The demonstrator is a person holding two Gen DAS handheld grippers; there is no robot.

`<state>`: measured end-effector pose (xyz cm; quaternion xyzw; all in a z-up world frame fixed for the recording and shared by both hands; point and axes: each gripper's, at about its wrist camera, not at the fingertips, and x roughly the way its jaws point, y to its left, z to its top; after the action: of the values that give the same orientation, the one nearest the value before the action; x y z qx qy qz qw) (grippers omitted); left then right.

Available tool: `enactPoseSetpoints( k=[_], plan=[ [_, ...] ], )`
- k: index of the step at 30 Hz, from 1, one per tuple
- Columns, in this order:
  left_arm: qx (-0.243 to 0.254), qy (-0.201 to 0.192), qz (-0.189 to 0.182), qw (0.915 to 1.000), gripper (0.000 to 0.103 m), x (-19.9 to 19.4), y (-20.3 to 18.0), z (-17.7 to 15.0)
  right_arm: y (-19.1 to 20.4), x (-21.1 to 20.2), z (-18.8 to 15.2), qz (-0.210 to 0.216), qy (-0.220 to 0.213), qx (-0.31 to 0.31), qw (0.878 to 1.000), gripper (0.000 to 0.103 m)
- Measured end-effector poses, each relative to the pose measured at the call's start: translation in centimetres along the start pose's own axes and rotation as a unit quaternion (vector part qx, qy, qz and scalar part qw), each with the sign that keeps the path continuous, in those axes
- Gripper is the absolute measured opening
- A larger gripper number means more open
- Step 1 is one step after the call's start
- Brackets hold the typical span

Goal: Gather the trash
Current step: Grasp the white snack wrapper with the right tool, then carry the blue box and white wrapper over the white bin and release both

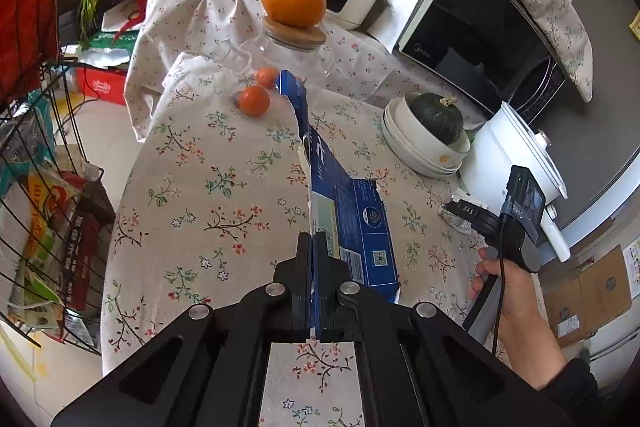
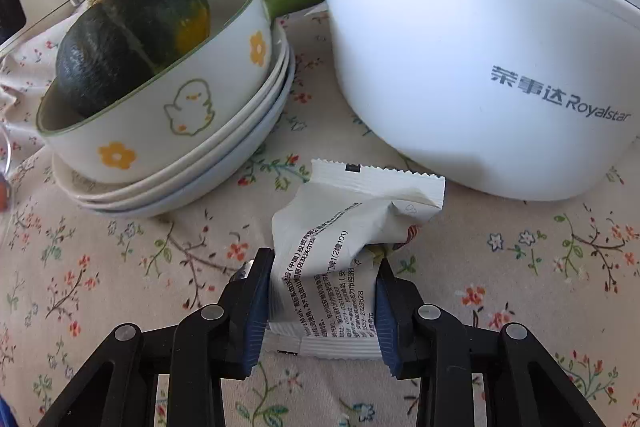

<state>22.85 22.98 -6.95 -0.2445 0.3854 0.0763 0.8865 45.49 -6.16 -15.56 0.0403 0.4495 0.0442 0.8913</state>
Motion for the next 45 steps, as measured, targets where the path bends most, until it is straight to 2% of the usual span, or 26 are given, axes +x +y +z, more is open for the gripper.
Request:
enactPoseSetpoints(
  k=[5, 11, 20, 25, 33, 39, 45],
  plan=[
    [-0.002, 0.002, -0.019, 0.9998, 0.0, -1.1, -0.6, -0.6, -0.6, -3.0, -2.1, 0.011, 0.017, -0.02, 1.0, 0.037],
    [0.008, 0.003, -0.045, 0.999, 0.0, -3.2, -2.2, -1.8, -2.4, -8.7, -4.5, 0.023, 0.01, -0.044, 0.999, 0.037],
    [0.064, -0.02, -0.065, 0.9957, 0.0, -7.7, -5.6, -4.2, -5.4, -17.9, -7.9, 0.034, -0.004, -0.08, 0.996, 0.037],
    [0.101, -0.028, -0.076, 0.9916, 0.0, -9.7, -8.1, -6.1, -8.5, -23.1, -10.8, 0.041, -0.008, -0.084, 0.996, 0.037],
    [0.167, -0.024, -0.103, 0.9802, 0.0, -12.1, -12.8, -9.6, -13.6, -29.5, -15.1, 0.03, -0.029, -0.067, 0.997, 0.038],
    [0.212, -0.001, -0.134, 0.968, 0.0, -12.7, -16.8, -12.9, -17.7, -31.4, -18.1, 0.017, -0.031, -0.038, 0.999, 0.038],
    [0.253, 0.024, -0.171, 0.9519, 0.0, -12.6, -21.2, -16.5, -21.5, -32.5, -20.6, -0.008, -0.034, -0.001, 0.999, 0.038]
  ],
)
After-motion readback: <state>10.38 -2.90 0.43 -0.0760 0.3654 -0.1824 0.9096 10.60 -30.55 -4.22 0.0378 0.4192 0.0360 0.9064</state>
